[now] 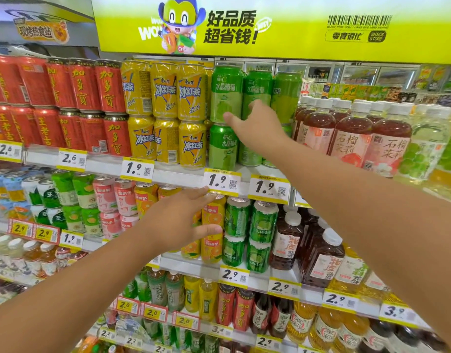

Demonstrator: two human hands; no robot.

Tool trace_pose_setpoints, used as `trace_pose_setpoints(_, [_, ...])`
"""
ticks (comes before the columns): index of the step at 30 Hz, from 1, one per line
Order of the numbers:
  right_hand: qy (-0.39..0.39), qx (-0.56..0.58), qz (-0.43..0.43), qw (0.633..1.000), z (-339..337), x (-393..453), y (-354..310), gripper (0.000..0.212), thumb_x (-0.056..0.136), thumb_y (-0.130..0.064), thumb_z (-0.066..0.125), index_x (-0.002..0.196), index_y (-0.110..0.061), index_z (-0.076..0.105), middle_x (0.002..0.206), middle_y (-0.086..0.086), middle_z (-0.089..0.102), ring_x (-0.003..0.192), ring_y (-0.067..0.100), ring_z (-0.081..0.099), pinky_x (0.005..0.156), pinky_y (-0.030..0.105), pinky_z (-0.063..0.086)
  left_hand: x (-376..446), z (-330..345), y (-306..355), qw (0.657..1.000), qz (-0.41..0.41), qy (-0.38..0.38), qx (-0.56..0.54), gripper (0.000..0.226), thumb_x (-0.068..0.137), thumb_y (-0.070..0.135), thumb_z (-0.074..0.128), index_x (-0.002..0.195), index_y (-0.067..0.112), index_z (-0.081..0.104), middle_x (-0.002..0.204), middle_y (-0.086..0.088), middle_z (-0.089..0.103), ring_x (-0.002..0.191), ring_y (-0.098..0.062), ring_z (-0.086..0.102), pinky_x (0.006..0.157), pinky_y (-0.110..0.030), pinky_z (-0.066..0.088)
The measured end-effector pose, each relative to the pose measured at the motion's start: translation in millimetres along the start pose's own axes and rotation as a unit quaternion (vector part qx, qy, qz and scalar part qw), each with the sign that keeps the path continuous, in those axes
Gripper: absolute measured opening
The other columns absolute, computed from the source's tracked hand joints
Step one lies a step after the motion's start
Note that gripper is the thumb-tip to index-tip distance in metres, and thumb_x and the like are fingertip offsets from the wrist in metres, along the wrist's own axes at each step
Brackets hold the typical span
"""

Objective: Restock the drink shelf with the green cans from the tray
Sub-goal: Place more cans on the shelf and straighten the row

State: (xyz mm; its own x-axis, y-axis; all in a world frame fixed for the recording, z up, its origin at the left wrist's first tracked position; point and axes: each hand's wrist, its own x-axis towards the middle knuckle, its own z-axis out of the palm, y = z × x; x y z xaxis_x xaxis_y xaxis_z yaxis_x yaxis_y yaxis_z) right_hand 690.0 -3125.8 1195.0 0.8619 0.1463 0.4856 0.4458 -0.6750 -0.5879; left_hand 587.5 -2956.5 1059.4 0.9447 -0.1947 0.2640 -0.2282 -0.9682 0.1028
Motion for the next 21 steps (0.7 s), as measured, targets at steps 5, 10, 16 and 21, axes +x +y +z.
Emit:
trace_pose_setpoints(5, [-0.018,-0.107,-0.132,0.985,20.5,-80.5,51.8,0.064,0.099,-0.043,0.055,0.149,-0.006,0.038,0.15,0.01,0.041,0.142,0.024,0.032,0.116,0.037,0.028,-5.5,10.2,-2.7,1.0,0.016,0.015,0.012,0.083,0.083,0.078,0.039,0.155,0.04,0.023,0.164,0.014,0.013,0.151,-0.01,0.016,0.115,-0.036,0.029])
trace_pose_setpoints(10, [-0.132,-0.176,-0.247,0.944,35.5,-147.6,96.0,0.063,0.102,-0.043,0.05,0.155,-0.014,0.034,0.163,0.0,0.025,0.15,0.014,0.02,0.119,0.027,0.019,-13.5,26.5,-9.1,0.998,0.05,0.032,0.009,0.09,0.079,0.084,0.03,0.156,0.037,0.023,0.164,0.009,0.016,0.149,-0.013,0.022,0.114,-0.039,0.032])
trace_pose_setpoints(16, [-0.166,-0.188,-0.206,0.946,56.9,-180.7,123.3,0.071,0.101,-0.056,0.04,0.16,-0.021,0.02,0.167,-0.01,0.009,0.153,0.007,0.005,0.119,0.023,0.01,-27.4,56.7,-9.8,0.998,0.052,0.02,0.034,0.094,0.078,0.085,0.021,0.157,0.034,0.022,0.165,0.006,0.012,0.152,-0.016,0.014,0.121,-0.041,0.02])
trace_pose_setpoints(21, [-0.196,-0.216,-0.209,0.933,68.8,-199.9,150.0,0.075,0.099,-0.064,0.034,0.16,-0.021,0.021,0.168,-0.005,0.01,0.154,0.012,0.004,0.124,0.035,0.015,-44.6,89.0,-2.0,0.998,0.042,0.01,0.036,0.091,0.082,0.083,0.023,0.156,0.03,0.027,0.165,0.002,0.016,0.152,-0.02,0.016,0.121,-0.048,0.02])
